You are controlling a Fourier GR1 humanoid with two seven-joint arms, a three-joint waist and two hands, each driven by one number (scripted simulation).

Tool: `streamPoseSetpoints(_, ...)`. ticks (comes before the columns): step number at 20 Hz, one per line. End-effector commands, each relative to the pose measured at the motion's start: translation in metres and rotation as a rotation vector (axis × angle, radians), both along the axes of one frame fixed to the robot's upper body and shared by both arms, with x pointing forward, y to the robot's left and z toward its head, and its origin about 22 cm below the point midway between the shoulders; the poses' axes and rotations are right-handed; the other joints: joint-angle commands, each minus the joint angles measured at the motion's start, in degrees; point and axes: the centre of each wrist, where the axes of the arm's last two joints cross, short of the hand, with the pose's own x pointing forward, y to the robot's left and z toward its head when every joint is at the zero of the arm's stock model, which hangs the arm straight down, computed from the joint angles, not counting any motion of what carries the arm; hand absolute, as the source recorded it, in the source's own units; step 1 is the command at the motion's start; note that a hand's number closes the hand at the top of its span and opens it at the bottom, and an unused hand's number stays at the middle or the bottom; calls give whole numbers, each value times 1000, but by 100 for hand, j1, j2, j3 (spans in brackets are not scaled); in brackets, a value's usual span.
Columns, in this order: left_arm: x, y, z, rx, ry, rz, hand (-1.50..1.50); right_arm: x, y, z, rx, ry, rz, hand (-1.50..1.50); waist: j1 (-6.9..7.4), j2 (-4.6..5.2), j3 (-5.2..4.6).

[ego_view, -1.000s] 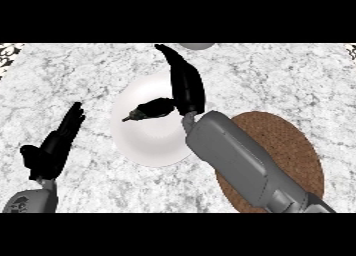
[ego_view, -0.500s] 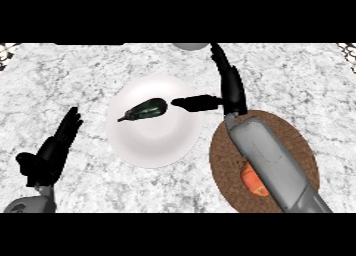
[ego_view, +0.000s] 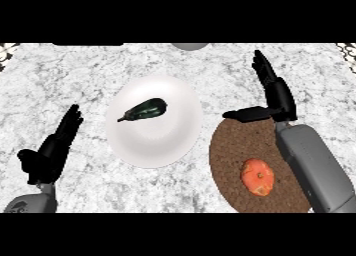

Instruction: Pick the eggplant from the placemat and place it in the plate

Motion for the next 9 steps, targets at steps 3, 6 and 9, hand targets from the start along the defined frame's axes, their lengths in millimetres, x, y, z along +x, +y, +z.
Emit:
streamPoseSetpoints(3, -7, -1, 8, 0, 9, -10, 0, -3, -36, -23, -41, -2, 34, -150, 15, -9, -2)
streamPoseSetpoints(6, -10, 12, 9, 10, 8, -7, 0, 5, -59, -26, -50, 0, 30, -150, 50, 2, 0)
streamPoseSetpoints(9, -5, 11, 12, 2, -8, -7, 0, 10, -47, -33, -67, -22, 17, -150, 49, 2, -1)
